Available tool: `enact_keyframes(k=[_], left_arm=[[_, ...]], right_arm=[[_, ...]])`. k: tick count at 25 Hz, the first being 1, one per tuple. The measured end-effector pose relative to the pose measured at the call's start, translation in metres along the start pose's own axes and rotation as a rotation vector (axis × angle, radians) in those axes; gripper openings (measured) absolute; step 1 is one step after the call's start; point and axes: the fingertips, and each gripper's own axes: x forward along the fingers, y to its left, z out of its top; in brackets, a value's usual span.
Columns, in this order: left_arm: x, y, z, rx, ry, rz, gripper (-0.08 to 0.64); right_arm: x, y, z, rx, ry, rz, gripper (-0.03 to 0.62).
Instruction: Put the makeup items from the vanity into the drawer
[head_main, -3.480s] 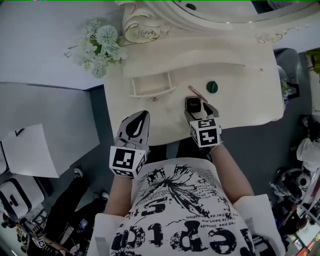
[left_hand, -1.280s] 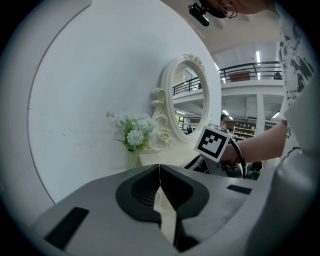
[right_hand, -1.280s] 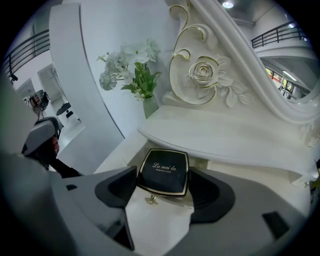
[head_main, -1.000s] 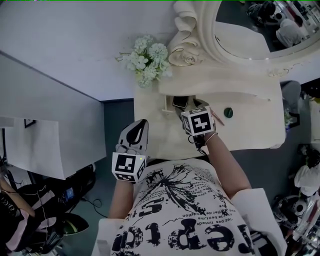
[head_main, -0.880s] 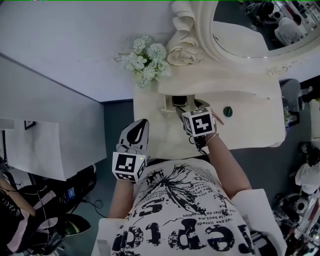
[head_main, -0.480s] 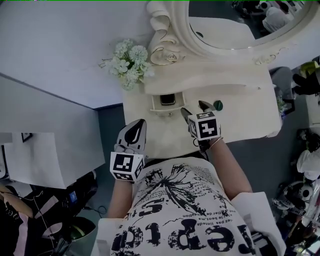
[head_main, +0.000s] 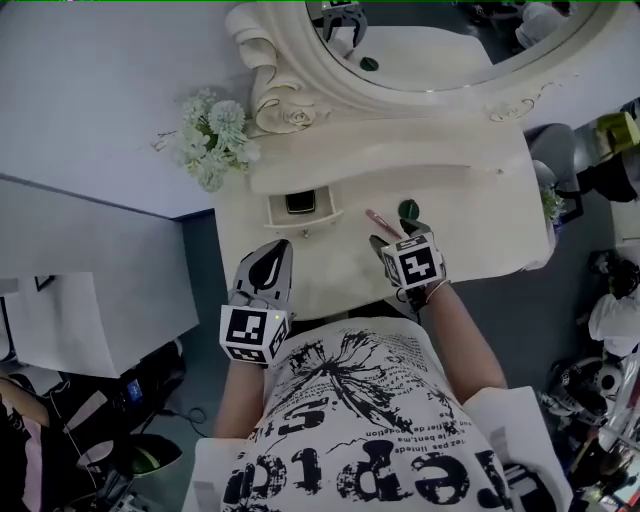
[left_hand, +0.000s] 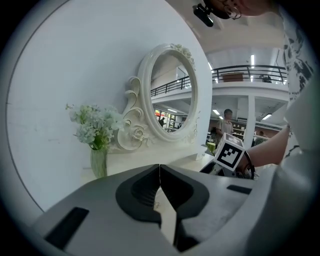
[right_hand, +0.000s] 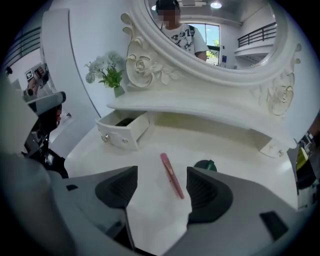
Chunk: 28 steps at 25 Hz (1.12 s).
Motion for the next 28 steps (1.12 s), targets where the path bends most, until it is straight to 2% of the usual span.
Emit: enact_keyframes(k=[3,4,7,11,13,18,24,28], left_arm=[[0.007,-0.011,-0.007,-0.030,0.017,0.030,0.021],[0.009,-0.013,-0.009,-0.038,0.022,0.039,0.021],[0.017,-0.020,-0.014,-0.055,0.036,0.058,0.021],[0.023,-0.023,-0.019,-0.069,0.043,0.083,0.020],[0.026,-0.024,-0.019,-0.072,0.041,0.093,0.020],[0.028,-0.023,-0.019,-0.076,0.036,0.109,0.020],[0.027,-0.022,-0.015,-0.070,0.027,0.112,0.021],[0.022,-0.016,-0.009,-0.063,0.014,0.121,0.021]], right_arm=[[0.014,-0.009,-0.020,-0.075,0.073,0.036,0.306],[0.018,-0.012,-0.024,-0.093,0.087,0.042,0.280],[0.028,-0.023,-0.026,-0.116,0.104,0.043,0.193],[0.039,-0.026,-0.028,-0.158,0.133,0.060,0.166],[0.042,-0.026,-0.029,-0.180,0.145,0.059,0.119],[0.044,-0.022,-0.030,-0.198,0.139,0.059,0.057],[0.034,-0.025,-0.018,-0.217,0.096,0.037,0.054],[0.025,-0.021,0.000,-0.181,0.051,0.049,0.054]])
